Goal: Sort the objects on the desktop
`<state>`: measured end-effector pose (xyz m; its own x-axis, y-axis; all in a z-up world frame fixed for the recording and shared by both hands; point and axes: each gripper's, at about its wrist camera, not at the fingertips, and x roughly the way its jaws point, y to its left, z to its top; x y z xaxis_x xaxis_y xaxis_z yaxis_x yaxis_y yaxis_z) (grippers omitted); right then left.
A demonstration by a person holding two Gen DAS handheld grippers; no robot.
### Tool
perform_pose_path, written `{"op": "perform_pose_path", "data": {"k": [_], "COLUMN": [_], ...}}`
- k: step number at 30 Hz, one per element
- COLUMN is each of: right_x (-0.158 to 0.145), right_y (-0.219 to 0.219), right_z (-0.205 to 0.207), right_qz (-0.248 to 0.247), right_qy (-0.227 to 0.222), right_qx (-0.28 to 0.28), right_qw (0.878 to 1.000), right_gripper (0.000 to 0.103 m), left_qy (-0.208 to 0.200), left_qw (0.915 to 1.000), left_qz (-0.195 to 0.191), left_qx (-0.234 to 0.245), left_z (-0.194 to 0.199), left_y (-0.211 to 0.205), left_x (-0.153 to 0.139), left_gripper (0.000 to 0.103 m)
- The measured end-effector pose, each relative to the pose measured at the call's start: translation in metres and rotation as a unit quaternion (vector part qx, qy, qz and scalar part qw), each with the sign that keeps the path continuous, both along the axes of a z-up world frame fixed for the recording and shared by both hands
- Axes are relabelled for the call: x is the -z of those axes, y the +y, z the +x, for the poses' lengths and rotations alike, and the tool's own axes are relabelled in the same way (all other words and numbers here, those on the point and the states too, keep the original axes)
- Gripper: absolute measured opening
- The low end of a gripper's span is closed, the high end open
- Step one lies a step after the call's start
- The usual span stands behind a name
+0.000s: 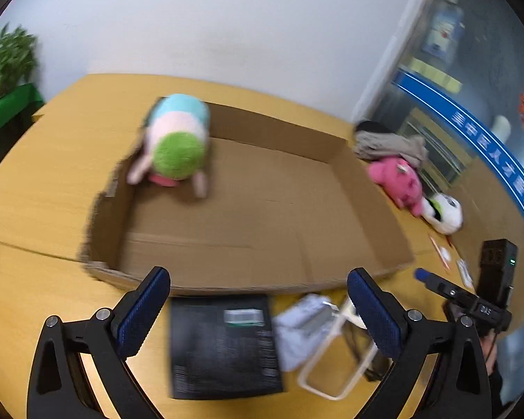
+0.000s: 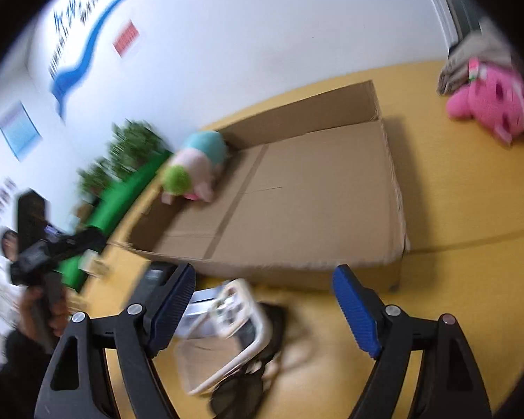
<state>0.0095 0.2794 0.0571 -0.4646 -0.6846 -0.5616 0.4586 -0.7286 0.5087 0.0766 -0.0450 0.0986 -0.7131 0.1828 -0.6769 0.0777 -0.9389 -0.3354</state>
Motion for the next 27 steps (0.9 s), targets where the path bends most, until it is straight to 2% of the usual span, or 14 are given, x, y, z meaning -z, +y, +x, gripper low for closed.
{"op": "perform_pose_path", "data": {"k": [2,5,9,13,16,19,20,21,22,24,27], "right_x": [0.010,0.028,0.049,0.057,0.060,0.068,0.072,0.074,0.076,0.078,0.069], "right_y": [0.010,0.018,0.020,0.011,-0.006,-0.026,-0.035,-0.040,-0.045,-0.052,-0.056], "right_z": [-0.005,-0.016,-0.027,-0.034,-0.042,-0.045,-0.045,-0.045,-0.046,-0.045,-0.039], "right_qz": [-0.030,-0.045,-0.086,-0.087,-0.099,-0.094,-0.093,-0.092,-0.091,-0.097,-0.086], "right_qy": [-0.020,-0.051,-0.100,-0.119,-0.128,-0.141,-0.147,-0.149,-0.151,-0.150,-0.133], "right_qx": [-0.005,-0.009,-0.030,-0.035,-0.043,-0.057,-0.065,-0.068,-0.066,-0.061,-0.059], "right_qw": [0.999,0.998,0.991,0.988,0.986,0.984,0.983,0.982,0.982,0.982,0.986], "right_gripper": [0.081,0.081,0.080,0.080,0.070,0.055,0.043,0.026,0.021,0.016,0.016], "left_qy": [-0.006,-0.023,-0.053,-0.086,-0.090,-0.091,-0.095,-0.102,-0.106,-0.095,-0.075], "left_qw": [0.9994,0.9951,0.9876,0.9760,0.9695,0.9685,0.9685,0.9686,0.9690,0.9704,0.9735], "left_qz": [0.013,0.037,0.028,0.012,-0.019,-0.030,-0.028,-0.031,-0.039,-0.043,-0.028], "left_qx": [0.031,0.089,0.145,0.200,0.227,0.230,0.228,0.224,0.220,0.218,0.214], "left_z": [-0.003,-0.009,-0.010,-0.003,0.006,0.010,0.009,0.008,0.008,0.012,0.022], "left_y": [0.020,0.052,0.089,0.119,0.136,0.140,0.139,0.139,0.139,0.135,0.124], "left_x": [0.000,0.004,0.020,0.041,0.052,0.067,0.074,0.080,0.083,0.084,0.084], "left_gripper": [0.103,0.103,0.103,0.103,0.102,0.102,0.101,0.097,0.094,0.092,0.078]}}
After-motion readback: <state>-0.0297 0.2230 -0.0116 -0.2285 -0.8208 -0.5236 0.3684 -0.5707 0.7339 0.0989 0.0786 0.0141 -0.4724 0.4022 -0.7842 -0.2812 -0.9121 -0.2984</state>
